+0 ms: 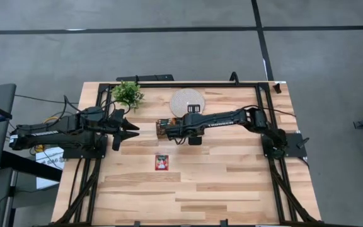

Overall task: Pick & Place Tea
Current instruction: Put the red tea bag into the right section of the wooden organizer

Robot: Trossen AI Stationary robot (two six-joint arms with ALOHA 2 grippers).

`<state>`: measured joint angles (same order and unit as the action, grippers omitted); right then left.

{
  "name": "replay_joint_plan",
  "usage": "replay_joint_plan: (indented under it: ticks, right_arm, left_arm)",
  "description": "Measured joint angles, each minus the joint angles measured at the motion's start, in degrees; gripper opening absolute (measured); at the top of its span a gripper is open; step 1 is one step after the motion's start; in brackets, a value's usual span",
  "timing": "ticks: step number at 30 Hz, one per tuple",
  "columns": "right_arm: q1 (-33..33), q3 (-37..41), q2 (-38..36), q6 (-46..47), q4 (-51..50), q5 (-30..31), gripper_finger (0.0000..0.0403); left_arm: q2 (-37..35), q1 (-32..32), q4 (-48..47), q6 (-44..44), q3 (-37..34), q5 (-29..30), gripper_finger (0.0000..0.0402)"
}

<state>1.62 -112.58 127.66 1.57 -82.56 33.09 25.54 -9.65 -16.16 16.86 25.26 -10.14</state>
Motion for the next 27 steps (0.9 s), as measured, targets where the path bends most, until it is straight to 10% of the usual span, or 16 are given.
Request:
replay_joint_plan:
  ticks: [27]
  right_arm:
    - [-1.0,5.0,0.0,-0.1,5.5,0.0,0.0002]
  left_arm:
    - [0.0,0.0,0.0,0.4,0.0,-0.6,0.0128]
